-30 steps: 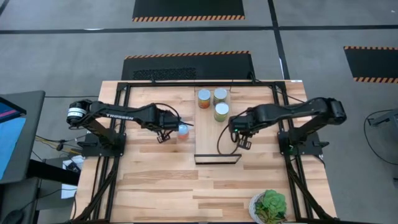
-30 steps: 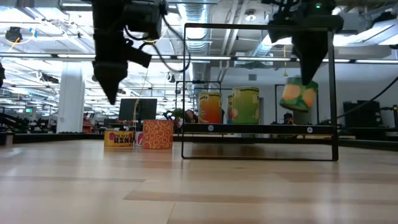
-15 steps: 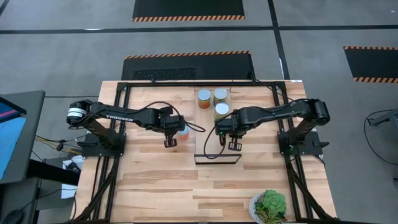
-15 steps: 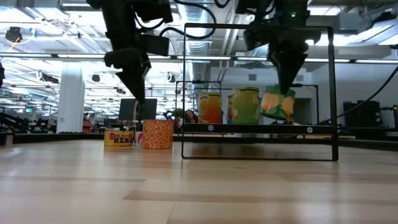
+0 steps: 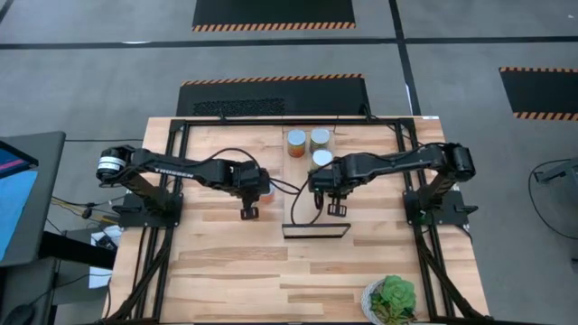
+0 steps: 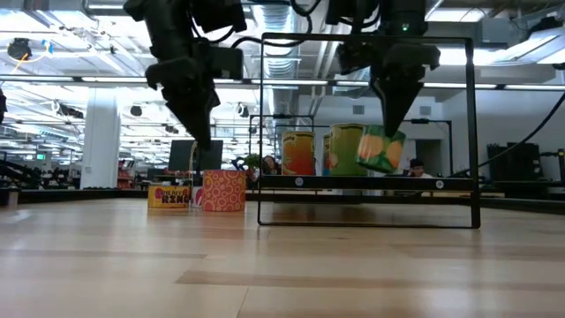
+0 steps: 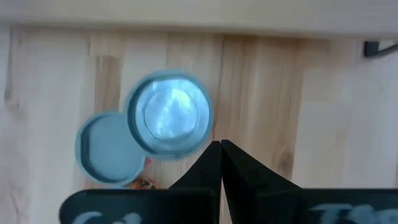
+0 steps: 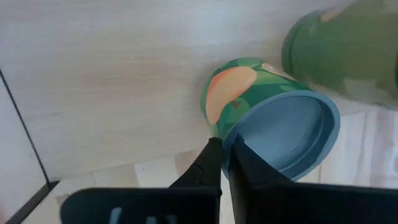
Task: Pick and place cans onto a shelf
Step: Put the canned peaches on the shelf, then put the canned oranges on the shelf
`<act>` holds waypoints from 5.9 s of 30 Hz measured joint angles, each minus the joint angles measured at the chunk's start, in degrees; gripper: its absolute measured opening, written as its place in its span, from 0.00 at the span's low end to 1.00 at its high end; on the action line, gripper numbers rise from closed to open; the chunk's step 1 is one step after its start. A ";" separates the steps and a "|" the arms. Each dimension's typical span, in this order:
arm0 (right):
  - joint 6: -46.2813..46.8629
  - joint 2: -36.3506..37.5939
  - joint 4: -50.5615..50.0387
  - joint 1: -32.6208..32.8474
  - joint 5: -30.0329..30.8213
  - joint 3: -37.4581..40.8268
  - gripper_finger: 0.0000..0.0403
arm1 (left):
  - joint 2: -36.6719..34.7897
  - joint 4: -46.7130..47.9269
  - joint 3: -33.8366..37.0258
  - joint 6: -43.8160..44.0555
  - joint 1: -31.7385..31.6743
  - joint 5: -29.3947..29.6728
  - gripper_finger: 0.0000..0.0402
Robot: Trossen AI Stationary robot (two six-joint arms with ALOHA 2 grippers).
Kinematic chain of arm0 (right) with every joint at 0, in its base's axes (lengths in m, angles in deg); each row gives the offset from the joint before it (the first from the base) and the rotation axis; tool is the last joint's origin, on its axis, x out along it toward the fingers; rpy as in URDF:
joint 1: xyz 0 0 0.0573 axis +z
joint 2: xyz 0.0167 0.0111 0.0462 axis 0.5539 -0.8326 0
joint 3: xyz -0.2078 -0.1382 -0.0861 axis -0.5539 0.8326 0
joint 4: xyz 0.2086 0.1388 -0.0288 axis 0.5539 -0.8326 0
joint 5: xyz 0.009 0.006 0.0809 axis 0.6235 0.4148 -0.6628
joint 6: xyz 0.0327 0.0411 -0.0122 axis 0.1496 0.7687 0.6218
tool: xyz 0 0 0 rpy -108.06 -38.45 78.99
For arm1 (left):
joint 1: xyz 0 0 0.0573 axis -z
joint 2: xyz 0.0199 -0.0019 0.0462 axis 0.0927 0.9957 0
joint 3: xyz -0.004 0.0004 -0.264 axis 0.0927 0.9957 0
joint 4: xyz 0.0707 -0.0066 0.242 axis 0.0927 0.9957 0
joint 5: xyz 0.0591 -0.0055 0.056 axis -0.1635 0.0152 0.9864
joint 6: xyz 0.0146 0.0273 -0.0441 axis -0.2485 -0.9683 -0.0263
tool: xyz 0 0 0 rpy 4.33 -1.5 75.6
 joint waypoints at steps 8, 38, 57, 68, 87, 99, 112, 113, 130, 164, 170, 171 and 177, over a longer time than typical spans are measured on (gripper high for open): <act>-0.02 0.00 0.99 0.04 -0.20 0.00 0.14 | 0.00 -0.30 0.83 0.74 0.00 -0.02 0.00; -1.64 0.21 1.00 0.22 -0.17 -2.10 0.17 | 0.02 -5.38 0.82 -5.97 -0.14 -1.54 0.23; 10.65 8.19 -22.70 9.75 3.04 -13.49 0.17 | 7.45 -5.70 0.70 -4.22 -0.11 0.36 0.29; 28.58 17.94 -24.84 26.26 3.45 -13.51 0.17 | 7.48 -5.74 0.70 -3.52 -0.09 3.37 0.03; 47.08 18.29 -25.91 51.73 16.80 -13.49 0.16 | 7.61 -4.48 -14.66 -8.10 -0.02 1.16 0.00; 47.50 15.05 -25.91 53.70 18.14 -13.49 0.16 | 9.02 -15.70 -14.65 -7.50 0.18 0.09 0.00; 47.19 15.10 -25.85 53.66 18.49 -13.49 0.16 | 16.91 -9.86 -21.86 -7.59 0.70 1.01 0.00; 47.19 15.10 -25.89 53.66 18.49 -13.49 0.16 | 17.47 -10.89 -22.69 -7.58 0.72 0.97 0.00; 47.49 15.10 -25.34 53.66 19.15 -13.46 0.16 | 21.14 -8.87 -23.84 -5.26 0.79 -0.08 0.04; 50.23 15.10 -24.95 56.28 19.46 -13.46 0.16 | 20.61 15.51 -29.16 -5.52 -0.28 4.50 0.07; 51.54 15.10 -24.93 57.20 19.69 -13.46 0.16 | 20.79 6.78 -25.53 -6.65 -0.81 5.73 0.04; 51.54 15.10 -24.87 57.19 19.69 -13.46 0.16 | 20.81 5.37 -25.53 -6.90 -0.92 5.69 0.04; 51.56 15.10 -23.87 57.18 19.71 -13.46 0.16 | 20.76 0.68 -25.66 -8.52 -0.96 5.79 0.04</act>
